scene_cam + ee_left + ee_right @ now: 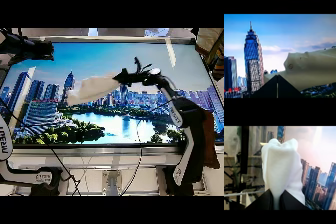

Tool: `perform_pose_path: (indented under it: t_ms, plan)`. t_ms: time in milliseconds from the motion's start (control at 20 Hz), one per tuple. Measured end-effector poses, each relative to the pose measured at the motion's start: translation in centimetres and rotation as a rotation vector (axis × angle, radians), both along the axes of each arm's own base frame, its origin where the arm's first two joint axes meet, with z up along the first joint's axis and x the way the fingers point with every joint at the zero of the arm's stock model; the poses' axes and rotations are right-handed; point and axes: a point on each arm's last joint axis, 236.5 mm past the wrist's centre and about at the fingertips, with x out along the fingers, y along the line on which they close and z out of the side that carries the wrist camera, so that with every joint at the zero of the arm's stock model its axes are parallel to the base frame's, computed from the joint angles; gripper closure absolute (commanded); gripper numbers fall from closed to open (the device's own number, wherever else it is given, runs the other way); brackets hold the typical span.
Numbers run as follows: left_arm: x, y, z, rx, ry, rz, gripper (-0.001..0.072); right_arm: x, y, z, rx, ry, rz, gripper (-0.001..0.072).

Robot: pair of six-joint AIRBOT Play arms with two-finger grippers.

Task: Fold the shirts.

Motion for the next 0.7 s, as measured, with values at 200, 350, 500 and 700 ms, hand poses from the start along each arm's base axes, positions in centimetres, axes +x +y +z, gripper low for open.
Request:
perform_pose_path:
  t_ms: [200,350,500,700]
  plan:
    - [-0.2,-0.2,-0.2,-0.008,0.013,-0.003,0.0691,-2.1,-12.2,4.8,-0.419,-0.065,-0.029,0.0686]
    - [-0.3,-0.8,-0.1,-0.037,0.016,-0.012,0.0691,-7.3,-24.6,8.5,-0.809,0.001,-0.108,0.0686]
    - [-0.5,-1.8,0.2,-0.080,0.018,-0.031,0.0691,-14.5,-35.0,12.8,-1.067,0.135,-0.243,0.0687]
    - [-0.7,-3.0,0.5,-0.127,0.020,-0.055,0.0691,-23.2,-41.6,15.3,-1.178,0.298,-0.401,0.0687]
